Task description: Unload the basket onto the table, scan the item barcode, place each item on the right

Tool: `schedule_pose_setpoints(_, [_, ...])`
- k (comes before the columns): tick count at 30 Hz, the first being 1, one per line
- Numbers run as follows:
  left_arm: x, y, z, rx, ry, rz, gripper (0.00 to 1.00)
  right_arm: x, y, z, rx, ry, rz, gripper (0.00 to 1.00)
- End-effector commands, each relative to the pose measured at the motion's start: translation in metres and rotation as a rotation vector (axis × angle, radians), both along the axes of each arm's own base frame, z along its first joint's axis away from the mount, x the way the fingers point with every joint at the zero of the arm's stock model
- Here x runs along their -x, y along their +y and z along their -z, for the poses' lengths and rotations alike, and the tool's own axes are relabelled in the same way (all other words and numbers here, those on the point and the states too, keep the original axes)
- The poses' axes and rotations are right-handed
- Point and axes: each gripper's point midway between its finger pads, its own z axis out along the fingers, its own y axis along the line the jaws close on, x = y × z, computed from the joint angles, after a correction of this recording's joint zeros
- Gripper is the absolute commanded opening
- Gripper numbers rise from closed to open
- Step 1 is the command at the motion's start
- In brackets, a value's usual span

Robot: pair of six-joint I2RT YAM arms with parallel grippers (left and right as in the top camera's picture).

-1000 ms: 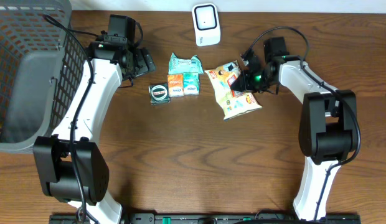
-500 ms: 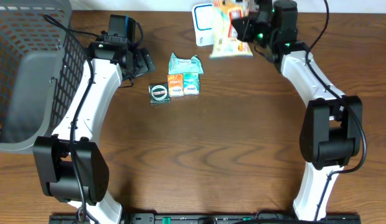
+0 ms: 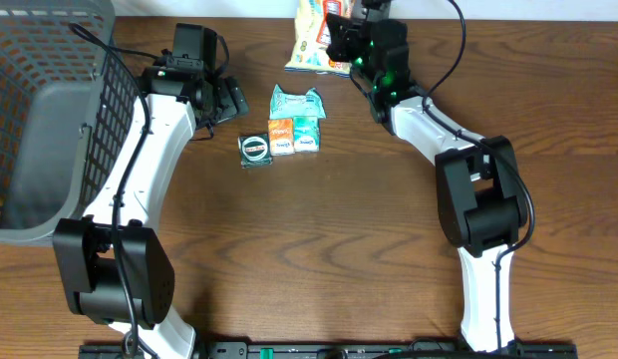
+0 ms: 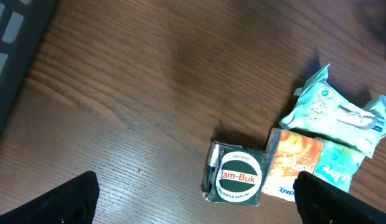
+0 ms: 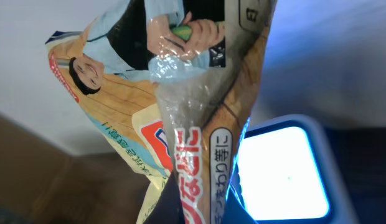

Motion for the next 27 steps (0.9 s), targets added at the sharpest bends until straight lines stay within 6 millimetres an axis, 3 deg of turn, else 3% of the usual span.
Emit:
schedule_pose_setpoints(1, [-0.001,0.001,-0.001,-0.008,0.0,-0.005,0.98,-0.012,-0.025,-0.02,-0.015,-0.044,0.09,0.01])
schedule_pose_setpoints(6, [-0.001,0.001,-0.001,-0.007,0.0,-0.005,0.98,-0.014,-0.031,-0.021,-0.01,-0.054,0.09,0.01])
schedule_pose_setpoints(10, [-0.001,0.001,-0.001,-0.008,-0.001,-0.005,0.98,-0.02,-0.058,-0.048,0.02,-0.126,0.127,0.01])
schedule_pose_setpoints(13, [-0.001,0.001,-0.001,-0.007,0.0,-0.005,0.98,-0.023,-0.107,-0.07,0.05,-0.121,0.198,0.01])
schedule_pose_setpoints(16, [-0.001,0.001,-0.001,-0.007,0.0,-0.005,0.98,-0.02,-0.16,-0.074,0.121,-0.052,0.268,0.01])
schedule_pose_setpoints(17, [-0.001,0.001,-0.001,-0.007,-0.001,-0.005,0.98,-0.016,-0.192,-0.067,0.179,0.006,0.316,0.01])
schedule_pose_setpoints(23, [-0.001,0.001,-0.001,-0.007,-0.001,-0.005,0.98,0.016,-0.329,-0.015,0.369,0.295,0.639,0.01])
schedule_pose_setpoints(27, [-0.001,0.001,-0.001,-0.008,0.0,-0.005,0.98,0.043,-0.386,0.015,0.46,0.44,0.728,0.05])
